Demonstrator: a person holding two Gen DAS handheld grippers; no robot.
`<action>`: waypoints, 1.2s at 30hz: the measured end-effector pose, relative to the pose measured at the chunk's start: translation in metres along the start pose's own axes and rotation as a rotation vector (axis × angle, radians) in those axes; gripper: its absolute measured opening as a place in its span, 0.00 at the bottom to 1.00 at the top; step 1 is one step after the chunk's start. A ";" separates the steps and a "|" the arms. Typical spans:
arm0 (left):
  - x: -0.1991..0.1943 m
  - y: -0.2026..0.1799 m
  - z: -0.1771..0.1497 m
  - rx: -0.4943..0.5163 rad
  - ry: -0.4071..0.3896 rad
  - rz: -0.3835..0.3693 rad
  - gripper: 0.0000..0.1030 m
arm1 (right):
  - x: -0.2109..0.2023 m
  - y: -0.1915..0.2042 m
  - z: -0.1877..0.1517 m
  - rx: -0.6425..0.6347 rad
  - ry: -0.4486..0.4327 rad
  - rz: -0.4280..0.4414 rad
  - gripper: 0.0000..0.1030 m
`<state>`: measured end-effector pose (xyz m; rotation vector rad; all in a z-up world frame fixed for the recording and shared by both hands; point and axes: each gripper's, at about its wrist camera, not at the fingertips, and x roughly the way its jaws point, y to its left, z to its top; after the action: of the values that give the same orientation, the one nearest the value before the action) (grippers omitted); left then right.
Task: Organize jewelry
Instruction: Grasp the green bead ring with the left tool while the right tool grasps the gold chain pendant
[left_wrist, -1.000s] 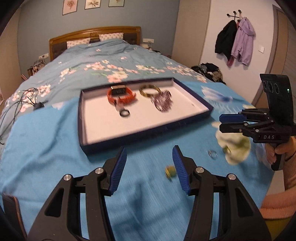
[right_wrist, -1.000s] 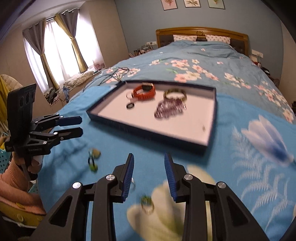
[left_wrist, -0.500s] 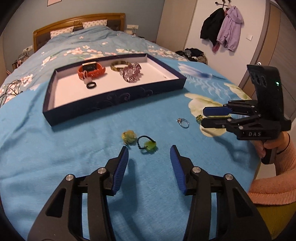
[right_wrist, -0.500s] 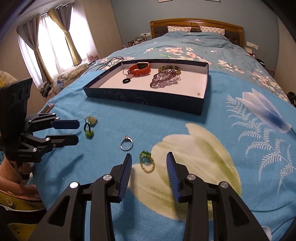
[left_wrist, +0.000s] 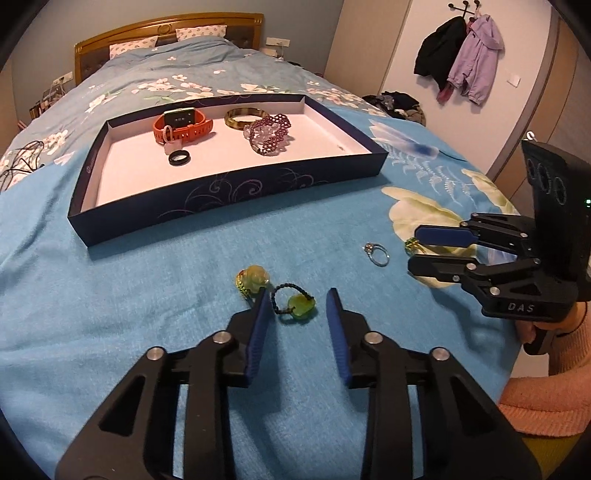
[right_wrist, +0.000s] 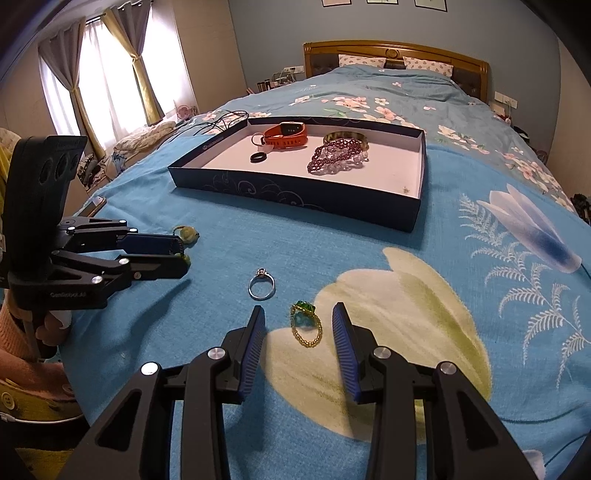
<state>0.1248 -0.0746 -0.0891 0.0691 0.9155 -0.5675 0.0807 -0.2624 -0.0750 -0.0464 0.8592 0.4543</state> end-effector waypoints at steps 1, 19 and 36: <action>0.000 0.000 0.000 0.003 0.000 0.009 0.24 | 0.000 0.000 0.000 -0.002 0.000 -0.001 0.35; -0.008 0.001 -0.006 0.007 -0.021 0.018 0.21 | -0.003 -0.003 -0.002 0.003 -0.008 -0.021 0.09; -0.025 0.003 -0.006 0.005 -0.075 0.023 0.20 | -0.015 -0.001 0.011 0.033 -0.081 0.023 0.09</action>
<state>0.1102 -0.0595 -0.0740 0.0629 0.8398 -0.5480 0.0803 -0.2662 -0.0568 0.0117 0.7884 0.4605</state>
